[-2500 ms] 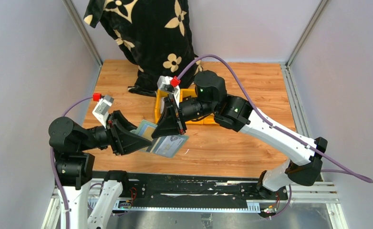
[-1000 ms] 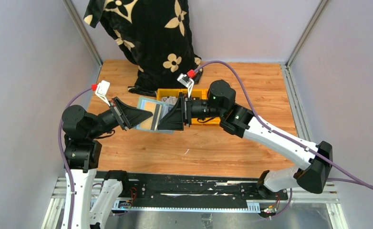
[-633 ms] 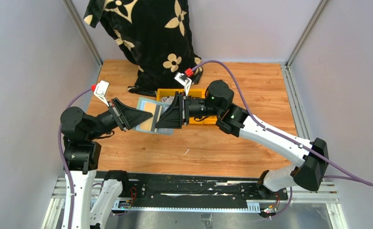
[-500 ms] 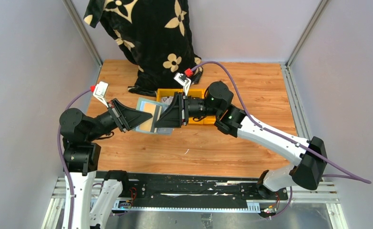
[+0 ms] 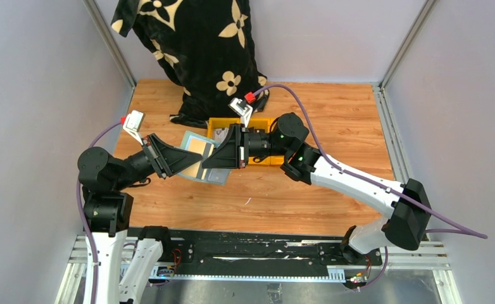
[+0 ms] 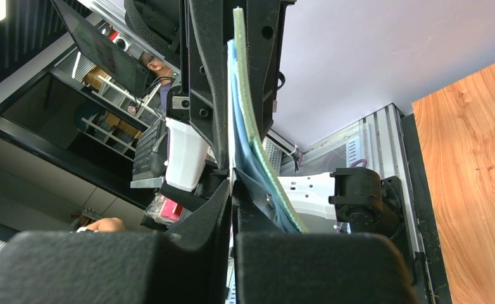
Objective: Take the credit cards out of the card holder
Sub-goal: Remove the credit card from the card holder.
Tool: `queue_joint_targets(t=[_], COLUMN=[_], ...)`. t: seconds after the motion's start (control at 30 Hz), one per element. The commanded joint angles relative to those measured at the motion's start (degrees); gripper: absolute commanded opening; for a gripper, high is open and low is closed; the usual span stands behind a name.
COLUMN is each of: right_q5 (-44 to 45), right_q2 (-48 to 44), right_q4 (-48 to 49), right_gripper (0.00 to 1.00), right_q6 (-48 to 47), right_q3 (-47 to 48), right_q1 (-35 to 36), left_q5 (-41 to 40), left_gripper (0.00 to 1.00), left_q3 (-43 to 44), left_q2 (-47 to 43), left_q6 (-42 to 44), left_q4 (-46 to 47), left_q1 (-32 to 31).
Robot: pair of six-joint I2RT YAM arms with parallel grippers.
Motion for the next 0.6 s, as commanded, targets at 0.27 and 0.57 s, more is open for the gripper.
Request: queue_joint_targets(t=[0.27,0.57], right_q5=[1.6,1.7], right_q2=[-2.3,-5.5], right_q4=[7.0,6.8], right_gripper=[0.0,0.0], right_q6=[1.2,0.0], right_q3=[-3.6,-6.4], right_q1=[0.6,0.6], left_q5=[2.9,2.9], left_gripper=[0.13,0.16], left_q3=[1.2,2.2], left_q2=[-0.3,0.1], left_q6=[-3.2,-3.5], left_q4=[0.9,1.2], left_q1=[0.0,0.0])
